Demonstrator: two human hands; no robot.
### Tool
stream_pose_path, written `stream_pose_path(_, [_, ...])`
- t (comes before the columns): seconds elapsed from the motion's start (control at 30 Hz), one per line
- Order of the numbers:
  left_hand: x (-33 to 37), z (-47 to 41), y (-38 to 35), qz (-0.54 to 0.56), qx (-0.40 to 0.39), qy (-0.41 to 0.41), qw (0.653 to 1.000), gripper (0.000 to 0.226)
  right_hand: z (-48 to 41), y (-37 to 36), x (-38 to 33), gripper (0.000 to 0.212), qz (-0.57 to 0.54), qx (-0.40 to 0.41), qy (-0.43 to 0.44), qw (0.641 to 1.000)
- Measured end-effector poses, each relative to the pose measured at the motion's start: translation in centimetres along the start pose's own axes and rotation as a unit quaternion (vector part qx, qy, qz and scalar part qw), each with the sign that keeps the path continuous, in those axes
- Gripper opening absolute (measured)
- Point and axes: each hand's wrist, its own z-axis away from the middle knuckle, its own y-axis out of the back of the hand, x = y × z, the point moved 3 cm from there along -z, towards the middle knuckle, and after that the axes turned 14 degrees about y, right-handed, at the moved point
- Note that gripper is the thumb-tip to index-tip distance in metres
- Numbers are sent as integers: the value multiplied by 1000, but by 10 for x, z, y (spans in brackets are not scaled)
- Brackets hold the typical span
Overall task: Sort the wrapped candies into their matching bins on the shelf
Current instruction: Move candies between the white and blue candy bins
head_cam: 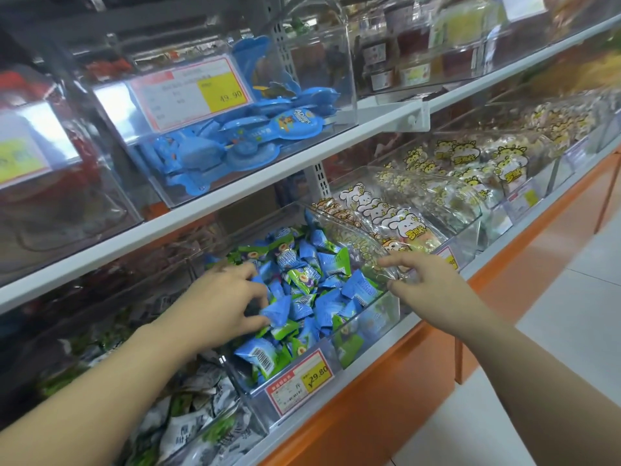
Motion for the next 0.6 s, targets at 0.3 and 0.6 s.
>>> stream_pose_path(0.3, [-9, 10, 3, 136, -118, -7, 984, 16, -3, -5, 1, 32, -1, 32, -46, 998])
stream_pose_path(0.6, [-4, -10, 3, 251, -27, 75, 965, 34, -3, -15, -10, 27, 19, 49, -42, 998])
